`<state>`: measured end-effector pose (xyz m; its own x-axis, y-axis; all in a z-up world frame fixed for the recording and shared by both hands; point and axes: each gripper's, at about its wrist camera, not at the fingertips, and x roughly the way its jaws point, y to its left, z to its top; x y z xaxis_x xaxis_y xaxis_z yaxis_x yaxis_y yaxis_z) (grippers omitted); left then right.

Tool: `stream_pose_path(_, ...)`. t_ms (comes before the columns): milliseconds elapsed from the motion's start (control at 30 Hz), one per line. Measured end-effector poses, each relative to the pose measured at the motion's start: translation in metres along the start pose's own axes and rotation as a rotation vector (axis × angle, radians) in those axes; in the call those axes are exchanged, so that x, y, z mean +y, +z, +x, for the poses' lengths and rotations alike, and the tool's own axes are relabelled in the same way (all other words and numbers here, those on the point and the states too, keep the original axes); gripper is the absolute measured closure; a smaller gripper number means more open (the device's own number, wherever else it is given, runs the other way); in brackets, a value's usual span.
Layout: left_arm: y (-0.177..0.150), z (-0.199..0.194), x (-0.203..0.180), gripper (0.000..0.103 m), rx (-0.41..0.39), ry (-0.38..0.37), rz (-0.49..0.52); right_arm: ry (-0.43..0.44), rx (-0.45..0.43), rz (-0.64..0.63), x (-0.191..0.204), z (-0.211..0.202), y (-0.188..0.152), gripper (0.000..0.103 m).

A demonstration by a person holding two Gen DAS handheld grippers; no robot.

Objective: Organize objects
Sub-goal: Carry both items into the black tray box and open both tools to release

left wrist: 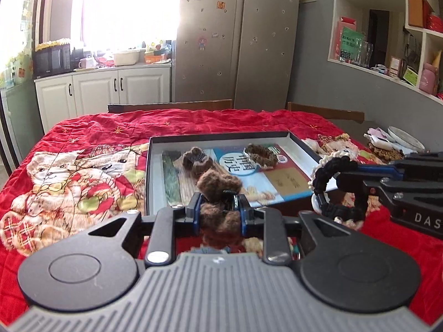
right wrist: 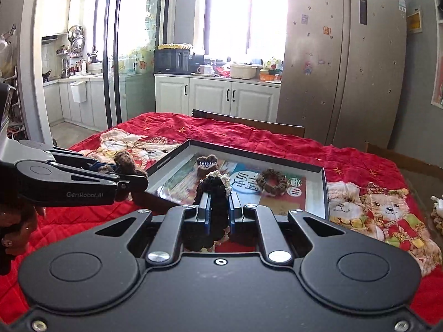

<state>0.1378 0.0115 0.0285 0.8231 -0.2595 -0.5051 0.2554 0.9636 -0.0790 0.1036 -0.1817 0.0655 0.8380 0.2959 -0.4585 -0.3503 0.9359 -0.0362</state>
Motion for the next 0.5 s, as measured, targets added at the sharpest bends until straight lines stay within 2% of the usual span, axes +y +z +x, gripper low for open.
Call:
stream_pose_path(333,0.030,0.052,0.022,0.073,0.056,0.037,-0.048,-0.012,0.054,0.059,-0.036,0.064,0.019,0.091)
stream_pose_path(500,0.038,0.082,0.031,0.073,0.098,0.054,-0.070,0.016,0.063,0.106,-0.050,0.094,0.028,0.091)
